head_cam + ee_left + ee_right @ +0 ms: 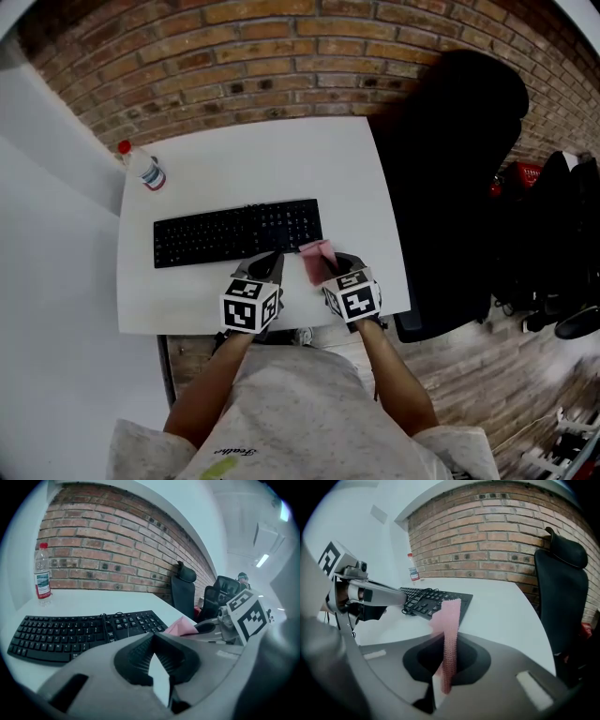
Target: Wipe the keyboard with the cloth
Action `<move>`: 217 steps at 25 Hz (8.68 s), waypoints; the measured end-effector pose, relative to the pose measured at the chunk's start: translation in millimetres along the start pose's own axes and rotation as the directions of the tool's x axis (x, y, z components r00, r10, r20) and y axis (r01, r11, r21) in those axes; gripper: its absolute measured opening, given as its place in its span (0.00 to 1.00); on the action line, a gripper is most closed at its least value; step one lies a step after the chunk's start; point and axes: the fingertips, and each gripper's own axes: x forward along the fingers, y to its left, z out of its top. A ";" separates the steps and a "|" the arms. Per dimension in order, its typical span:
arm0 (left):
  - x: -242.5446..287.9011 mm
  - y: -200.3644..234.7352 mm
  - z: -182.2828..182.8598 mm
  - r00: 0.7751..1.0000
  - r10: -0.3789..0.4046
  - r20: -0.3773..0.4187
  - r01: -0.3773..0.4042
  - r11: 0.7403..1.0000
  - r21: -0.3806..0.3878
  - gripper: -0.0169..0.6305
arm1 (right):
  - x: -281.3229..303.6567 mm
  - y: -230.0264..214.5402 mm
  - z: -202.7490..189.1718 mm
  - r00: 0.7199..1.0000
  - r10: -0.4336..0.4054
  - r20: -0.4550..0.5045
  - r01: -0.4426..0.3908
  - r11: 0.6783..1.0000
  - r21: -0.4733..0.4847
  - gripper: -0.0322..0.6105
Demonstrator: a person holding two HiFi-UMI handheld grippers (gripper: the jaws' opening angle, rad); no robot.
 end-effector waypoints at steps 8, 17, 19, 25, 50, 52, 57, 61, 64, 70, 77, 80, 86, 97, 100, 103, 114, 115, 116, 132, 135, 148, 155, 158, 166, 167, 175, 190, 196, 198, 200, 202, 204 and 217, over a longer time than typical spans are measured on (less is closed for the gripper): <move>8.5 -13.3 0.6 1.000 0.008 0.000 -0.008 1.000 -0.003 0.02 | -9.1 -21.2 -10.0 1.000 -0.006 -0.002 0.006 1.000 0.018 0.09; 17.1 -26.4 5.0 1.000 0.009 -0.001 -0.009 1.000 0.006 0.02 | -23.5 -35.7 -11.6 1.000 -0.014 0.023 0.013 0.999 0.038 0.09; 19.9 -28.9 7.1 1.000 0.003 -0.003 -0.003 1.000 0.013 0.02 | -28.7 -41.5 -9.2 0.999 -0.024 0.041 0.021 0.998 0.064 0.09; 25.3 -32.1 12.5 1.000 -0.002 0.001 0.002 1.000 0.016 0.02 | -35.7 -57.7 -2.6 0.997 -0.051 0.065 0.043 0.992 0.122 0.09; 17.3 -8.3 20.2 0.999 0.025 0.038 -0.025 1.000 -0.003 0.02 | -2.9 -47.6 25.1 0.994 0.004 0.110 -0.046 0.925 0.377 0.09; 17.5 -6.0 22.0 0.999 0.028 0.039 -0.027 1.000 -0.003 0.02 | -1.3 -47.4 28.6 0.994 0.011 0.113 -0.054 0.921 0.385 0.09; 18.2 2.5 26.3 0.998 0.036 0.049 -0.036 0.999 -0.006 0.02 | 5.2 -46.5 36.1 0.993 0.021 0.115 -0.064 0.922 0.382 0.09; 16.8 10.0 28.7 0.997 0.046 0.056 -0.046 0.999 -0.014 0.02 | 10.5 -45.0 43.1 0.992 0.029 0.119 -0.073 0.921 0.383 0.09; 15.5 17.1 28.0 0.997 0.058 0.056 -0.056 0.998 -0.021 0.02 | 15.4 -43.8 46.9 0.992 0.035 0.121 -0.079 0.919 0.386 0.09; 12.9 31.2 30.1 0.995 0.081 0.066 -0.078 0.996 -0.042 0.02 | 23.6 -46.8 56.0 0.992 0.039 0.120 -0.083 0.921 0.381 0.09; 8.8 49.0 32.3 0.991 0.109 0.081 -0.103 0.992 -0.066 0.02 | 34.2 -49.3 64.7 0.992 0.045 0.118 -0.087 0.922 0.377 0.09; 5.9 57.2 32.6 0.988 0.125 0.087 -0.119 0.990 -0.078 0.02 | 38.7 -51.0 68.3 0.992 0.049 0.117 -0.090 0.923 0.373 0.09; -1.4 73.3 33.5 0.982 0.164 0.098 -0.153 0.983 -0.104 0.02 | 48.3 -56.8 76.5 0.992 0.058 0.116 -0.096 0.927 0.361 0.09; -11.9 86.1 29.0 0.970 0.223 0.095 -0.207 0.966 -0.154 0.02 | 58.8 -68.5 92.0 0.992 0.080 0.100 -0.106 0.954 0.282 0.09; -12.6 84.0 26.5 0.969 0.231 0.085 -0.215 0.964 -0.159 0.01 | 61.5 -71.1 94.6 0.992 0.091 0.087 -0.110 0.961 0.254 0.09; -15.9 84.0 23.0 0.967 0.240 0.083 -0.224 0.960 -0.166 0.01 | 62.8 -70.3 95.3 0.992 0.107 0.061 -0.117 0.972 0.202 0.09; -25.8 82.6 16.4 0.962 0.254 0.104 -0.231 0.955 -0.188 0.01 | 65.0 -62.3 104.3 0.981 0.185 -0.063 -0.192 0.973 -0.132 0.09; -26.6 82.7 16.2 0.962 0.253 0.105 -0.231 0.954 -0.190 0.01 | 65.3 -60.6 105.7 0.978 0.192 -0.077 -0.203 0.964 -0.173 0.09; -27.1 82.7 15.8 0.962 0.253 0.106 -0.230 0.954 -0.191 0.01 | 65.7 -59.0 106.7 0.975 0.202 -0.093 -0.218 0.955 -0.204 0.09; -48.9 109.8 7.0 0.955 0.274 0.111 -0.243 0.941 -0.233 0.02 | 84.1 -32.8 110.9 0.915 0.272 -0.298 -0.367 0.868 -0.334 0.09; -54.6 117.9 6.6 0.953 0.281 0.115 -0.248 0.938 -0.240 0.01 | 86.4 -25.0 113.4 0.903 0.299 -0.308 -0.387 0.878 -0.281 0.09; -73.7 142.5 2.8 0.946 0.298 0.127 -0.255 0.927 -0.275 0.01 | 102.4 -0.3 123.1 0.870 0.335 -0.363 -0.429 0.876 -0.220 0.09; -83.9 155.5 1.3 0.941 0.309 0.141 -0.258 0.920 -0.294 0.02 | 108.3 17.2 131.1 0.846 0.377 -0.377 -0.466 0.866 -0.180 0.09; -88.2 162.1 -1.2 0.938 0.316 0.143 -0.262 0.916 -0.304 0.02 | 112.0 22.5 135.4 0.840 0.398 -0.368 -0.474 0.868 -0.145 0.09; -101.5 180.9 -5.1 0.931 0.334 0.147 -0.273 0.905 -0.325 0.02 | 123.0 35.8 135.5 0.820 0.378 -0.431 -0.493 0.848 -0.195 0.09; -102.8 182.7 -5.1 0.931 0.334 0.149 -0.272 0.904 -0.329 0.02 | 124.1 37.5 135.9 0.816 0.379 -0.437 -0.496 0.847 -0.193 0.09; -110.2 196.4 -4.3 0.929 0.334 0.161 -0.264 0.901 -0.343 0.02 | 131.2 52.2 148.6 0.804 0.401 -0.440 -0.509 0.846 -0.160 0.09; -126.3 224.2 -9.2 0.929 0.331 0.165 -0.256 0.898 -0.359 0.02 | 146.6 93.3 159.2 0.790 0.410 -0.456 -0.528 0.833 -0.166 0.09; -134.2 233.7 -13.2 0.928 0.333 0.166 -0.254 0.893 -0.371 0.02 | 152.9 114.4 162.5 0.781 0.412 -0.470 -0.540 0.823 -0.176 0.09; -137.3 237.7 -14.0 0.927 0.335 0.168 -0.254 0.891 -0.375 0.02 | 155.5 121.2 163.5 0.778 0.413 -0.474 -0.545 0.819 -0.180 0.09; -140.0 241.1 -15.5 0.927 0.337 0.167 -0.255 0.890 -0.378 0.02 | 158.2 127.6 164.9 0.776 0.413 -0.477 -0.547 0.817 -0.183 0.09; -142.8 243.6 -17.6 0.927 0.337 0.163 -0.257 0.889 -0.378 0.02 | 160.7 133.8 165.6 0.773 0.413 -0.482 -0.550 0.814 -0.186 0.09; -145.1 246.1 -20.1 0.927 0.338 0.162 -0.258 0.890 -0.377 0.02 | 163.2 140.2 165.3 0.770 0.413 -0.487 -0.555 0.810 -0.190 0.09; -158.6 263.6 -29.2 0.932 0.328 0.157 -0.256 0.898 -0.358 0.02 | 178.6 183.6 175.1 0.754 0.419 -0.506 -0.581 0.785 -0.217 0.09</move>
